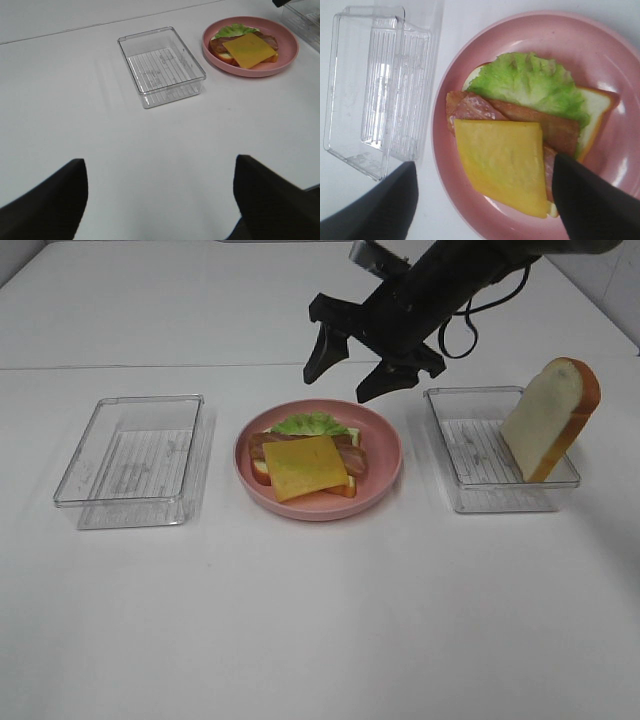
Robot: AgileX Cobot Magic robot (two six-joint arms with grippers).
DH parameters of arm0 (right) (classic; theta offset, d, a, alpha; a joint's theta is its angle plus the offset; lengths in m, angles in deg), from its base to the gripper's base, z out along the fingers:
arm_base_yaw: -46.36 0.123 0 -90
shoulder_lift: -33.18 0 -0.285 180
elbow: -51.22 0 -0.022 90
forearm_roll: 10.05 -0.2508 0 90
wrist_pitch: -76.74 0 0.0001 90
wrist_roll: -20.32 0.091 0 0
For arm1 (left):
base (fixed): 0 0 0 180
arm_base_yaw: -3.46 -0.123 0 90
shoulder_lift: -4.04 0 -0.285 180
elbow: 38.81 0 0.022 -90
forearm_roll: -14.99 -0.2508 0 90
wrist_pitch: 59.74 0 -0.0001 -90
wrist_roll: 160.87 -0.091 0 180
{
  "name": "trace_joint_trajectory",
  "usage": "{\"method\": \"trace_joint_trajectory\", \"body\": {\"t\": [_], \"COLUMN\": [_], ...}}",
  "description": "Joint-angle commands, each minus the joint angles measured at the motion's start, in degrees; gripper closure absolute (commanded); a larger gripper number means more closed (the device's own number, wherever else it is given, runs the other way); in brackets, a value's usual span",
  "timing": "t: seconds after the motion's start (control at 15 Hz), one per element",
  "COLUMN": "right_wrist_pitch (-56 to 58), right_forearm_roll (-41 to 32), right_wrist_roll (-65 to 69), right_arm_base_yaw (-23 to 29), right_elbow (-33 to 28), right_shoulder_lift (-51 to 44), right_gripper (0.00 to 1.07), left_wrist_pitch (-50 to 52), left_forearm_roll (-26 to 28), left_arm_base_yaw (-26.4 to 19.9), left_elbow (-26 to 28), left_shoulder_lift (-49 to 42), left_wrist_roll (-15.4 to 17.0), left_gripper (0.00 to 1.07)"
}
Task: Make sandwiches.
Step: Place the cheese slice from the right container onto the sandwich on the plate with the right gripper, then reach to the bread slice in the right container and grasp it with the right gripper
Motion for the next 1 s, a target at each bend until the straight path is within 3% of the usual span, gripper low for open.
{"method": "trace_joint_trajectory", "body": {"t": [0.07, 0.13, 0.27, 0.33, 0.53, 0.6, 0.73, 1.0], "right_wrist_pitch": [0.2, 0.6, 4.2, 5.0, 9.5, 11.0, 12.4, 13.4], "right_forearm_roll": [9.1, 12.0, 24.8, 26.6, 28.0, 28.0, 28.6, 30.1], "right_wrist_roll": [5.0, 6.6, 14.0, 14.7, 14.7, 14.5, 13.9, 12.6], "right_arm_base_yaw": [-0.1, -0.2, -0.9, -1.5, -7.7, -12.7, -17.1, -21.8], "right_elbow": [-0.2, -0.2, -0.2, -0.2, -0.2, -0.2, -0.2, -0.2], "right_shoulder_lift": [-4.2, -5.2, -8.8, -9.3, -11.7, -12.2, -12.2, -11.9], "right_gripper": [0.35, 0.35, 0.35, 0.35, 0.35, 0.35, 0.35, 0.35], "left_wrist_pitch": [0.6, 0.6, 0.6, 0.6, 0.6, 0.6, 0.6, 0.6], "left_forearm_roll": [-0.1, -0.1, -0.1, -0.1, -0.1, -0.1, -0.1, -0.1], "left_arm_base_yaw": [0.0, 0.0, 0.0, 0.0, 0.0, 0.0, 0.0, 0.0], "left_elbow": [-0.3, -0.3, -0.3, -0.3, -0.3, -0.3, -0.3, -0.3], "left_shoulder_lift": [-1.1, -1.1, -1.1, -1.1, -1.1, -1.1, -1.1, -1.1], "left_wrist_roll": [-0.1, -0.1, -0.1, -0.1, -0.1, -0.1, -0.1, -0.1], "left_gripper": [0.30, 0.30, 0.30, 0.30, 0.30, 0.30, 0.30, 0.30]}}
